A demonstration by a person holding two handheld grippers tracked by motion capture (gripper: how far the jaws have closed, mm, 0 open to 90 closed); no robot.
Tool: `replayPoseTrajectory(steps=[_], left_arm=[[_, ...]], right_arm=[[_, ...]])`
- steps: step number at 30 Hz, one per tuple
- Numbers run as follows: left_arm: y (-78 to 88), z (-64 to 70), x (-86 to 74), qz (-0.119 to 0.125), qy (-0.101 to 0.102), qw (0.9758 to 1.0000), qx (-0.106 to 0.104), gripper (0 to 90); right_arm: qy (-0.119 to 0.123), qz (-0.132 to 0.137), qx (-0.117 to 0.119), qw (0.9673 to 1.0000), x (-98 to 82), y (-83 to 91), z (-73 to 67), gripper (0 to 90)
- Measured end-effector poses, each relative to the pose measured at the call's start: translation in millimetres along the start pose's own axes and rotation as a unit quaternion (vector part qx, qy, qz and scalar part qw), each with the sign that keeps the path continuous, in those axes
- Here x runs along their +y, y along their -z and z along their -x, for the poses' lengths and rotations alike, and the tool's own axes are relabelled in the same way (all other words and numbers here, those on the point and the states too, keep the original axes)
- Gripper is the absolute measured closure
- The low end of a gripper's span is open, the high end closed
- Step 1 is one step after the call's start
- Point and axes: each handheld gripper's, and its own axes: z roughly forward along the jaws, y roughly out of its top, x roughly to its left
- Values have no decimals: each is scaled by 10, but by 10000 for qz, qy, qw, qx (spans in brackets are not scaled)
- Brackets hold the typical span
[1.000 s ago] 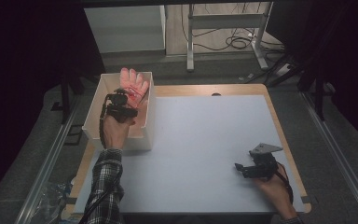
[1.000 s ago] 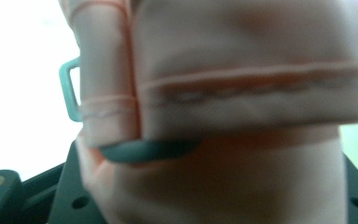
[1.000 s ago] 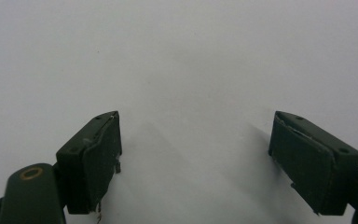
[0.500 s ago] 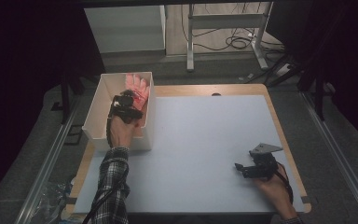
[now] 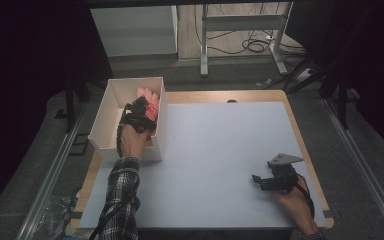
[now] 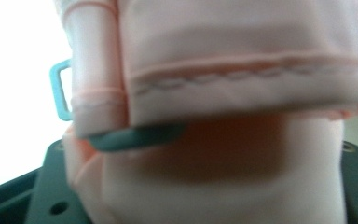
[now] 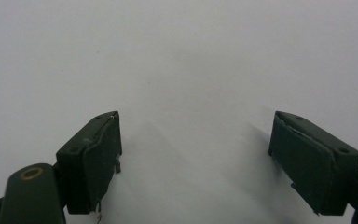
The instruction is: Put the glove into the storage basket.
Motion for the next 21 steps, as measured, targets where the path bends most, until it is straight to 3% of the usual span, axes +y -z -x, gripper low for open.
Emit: replayPoseTrajectory(steps=[7, 13, 21], left_arm=[[4, 15, 4, -33, -75, 10000, 24, 158], [49, -25, -9, 12, 6, 10000, -77, 104], [180, -64, -31, 225, -29, 9996, -185, 61]], right_arm=[[-8, 3, 3, 10000, 0, -1, -1, 172], [-5, 2, 3, 10000, 0, 0, -1, 173], [-5, 1, 2, 10000, 0, 0, -1, 172]])
